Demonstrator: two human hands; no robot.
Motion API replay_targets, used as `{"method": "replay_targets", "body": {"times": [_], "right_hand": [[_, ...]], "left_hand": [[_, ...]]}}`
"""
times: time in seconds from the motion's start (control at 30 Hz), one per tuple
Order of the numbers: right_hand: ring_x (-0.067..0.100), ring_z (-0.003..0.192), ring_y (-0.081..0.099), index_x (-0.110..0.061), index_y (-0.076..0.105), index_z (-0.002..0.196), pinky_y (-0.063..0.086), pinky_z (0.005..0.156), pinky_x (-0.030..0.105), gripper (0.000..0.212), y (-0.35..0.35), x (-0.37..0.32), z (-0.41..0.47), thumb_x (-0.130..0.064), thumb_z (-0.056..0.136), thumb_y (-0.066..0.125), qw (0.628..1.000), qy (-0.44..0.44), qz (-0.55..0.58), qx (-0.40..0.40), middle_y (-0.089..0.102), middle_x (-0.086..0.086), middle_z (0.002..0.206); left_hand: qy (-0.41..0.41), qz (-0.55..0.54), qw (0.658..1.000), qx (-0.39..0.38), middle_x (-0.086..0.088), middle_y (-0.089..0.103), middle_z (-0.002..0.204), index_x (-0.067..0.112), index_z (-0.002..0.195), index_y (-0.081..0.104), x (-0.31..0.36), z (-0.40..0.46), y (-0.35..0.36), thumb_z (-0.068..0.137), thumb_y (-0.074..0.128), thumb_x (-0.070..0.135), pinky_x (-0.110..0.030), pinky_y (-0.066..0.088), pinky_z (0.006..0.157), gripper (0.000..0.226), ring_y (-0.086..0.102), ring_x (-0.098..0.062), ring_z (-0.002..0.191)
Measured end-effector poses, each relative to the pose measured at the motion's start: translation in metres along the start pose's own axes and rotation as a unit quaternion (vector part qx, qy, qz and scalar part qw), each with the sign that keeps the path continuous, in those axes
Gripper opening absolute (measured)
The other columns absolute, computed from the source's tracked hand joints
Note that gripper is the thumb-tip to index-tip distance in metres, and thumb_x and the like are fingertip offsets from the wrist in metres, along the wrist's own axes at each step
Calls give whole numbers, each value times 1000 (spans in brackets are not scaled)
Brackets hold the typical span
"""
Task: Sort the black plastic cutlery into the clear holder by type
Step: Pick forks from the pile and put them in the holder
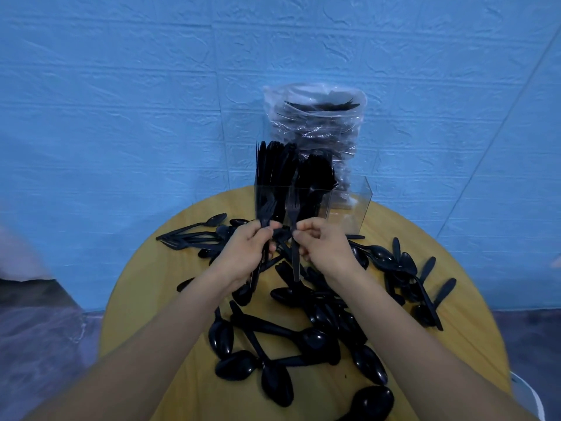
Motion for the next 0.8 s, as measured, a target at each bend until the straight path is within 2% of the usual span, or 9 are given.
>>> {"method": "replay_targets", "body": {"times": [0.13, 0.2, 0.23, 0.33, 0.47, 0.6, 0.67, 0.73, 0.8], "right_hand": [[9, 58, 52, -18, 56, 83, 41, 56, 20, 14, -2, -2, -5, -7, 92, 56, 1000, 10, -4, 27, 55, -1, 73], [12, 63, 55, -21, 55, 79, 44, 58, 25, 18, -3, -5, -5, -8, 91, 58, 997, -6, -51, 50, 56, 0, 73], [14, 64, 56, -21, 54, 77, 44, 58, 25, 18, -2, -8, -5, -8, 90, 59, 996, -16, -70, 51, 57, 0, 72], [9, 57, 58, -19, 54, 75, 44, 52, 18, 18, 3, -15, -10, -10, 89, 61, 994, -39, -93, 36, 58, -2, 69], [-2, 42, 55, -14, 56, 75, 44, 45, 13, 17, 5, -17, -16, -9, 91, 59, 996, -38, -81, 24, 59, 2, 66], [2, 49, 57, -5, 64, 83, 47, 51, 14, 12, 4, -19, -20, -6, 93, 57, 996, -55, -70, -10, 61, 3, 65], [4, 53, 56, -3, 68, 82, 47, 56, 15, 17, -1, -21, -21, -7, 93, 56, 992, -72, -94, -38, 63, 3, 65], [4, 58, 54, -5, 71, 81, 46, 62, 19, 21, -6, -22, -20, -12, 94, 56, 988, -78, -126, -39, 65, 1, 69], [8, 60, 55, -4, 70, 78, 47, 67, 27, 27, -11, -23, -16, -19, 95, 56, 995, -49, -83, 1, 64, 2, 69]], "left_hand": [[22, 1, 999, -24, -6, 51, 76, 12, 98, 57, 5, -7, 7, 101, 36, 9, -19, 39, 54, 21, 43, -5, 56], [34, 22, 999, -34, -1, 47, 66, 12, 105, 57, 7, -11, 8, 101, 35, 9, -18, 39, 54, 22, 43, -6, 56], [43, 40, 997, -43, 0, 46, 64, 13, 102, 58, 7, -13, 8, 101, 35, 10, -17, 39, 54, 23, 43, -6, 56], [56, 89, 992, -72, 1, 49, 66, 12, 82, 54, 9, -19, 9, 100, 37, 8, -16, 40, 54, 25, 48, -1, 56], [81, 152, 981, -88, 5, 52, 70, 16, 79, 53, 12, -25, 9, 100, 37, 9, -12, 39, 56, 27, 48, 6, 54], [101, 198, 972, -77, 6, 55, 77, 17, 83, 53, 14, -29, 9, 101, 36, 9, -8, 41, 65, 25, 52, 7, 66], [93, 185, 976, -70, 3, 57, 79, 12, 87, 53, 14, -29, 8, 101, 36, 11, -9, 43, 66, 22, 54, -4, 73], [83, 189, 976, -66, 2, 53, 72, 10, 84, 50, 14, -30, 6, 102, 34, 13, -9, 39, 60, 24, 49, -7, 66], [78, 199, 975, -66, 1, 47, 69, 7, 85, 49, 14, -30, 5, 102, 32, 14, -10, 36, 55, 25, 42, -8, 62]]}}
Point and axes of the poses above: each hand's wrist, its own z-axis towards the middle knuckle, its own y-axis out of the palm, x = y × z, the point moved 1 cm from there along z, towards the middle knuckle
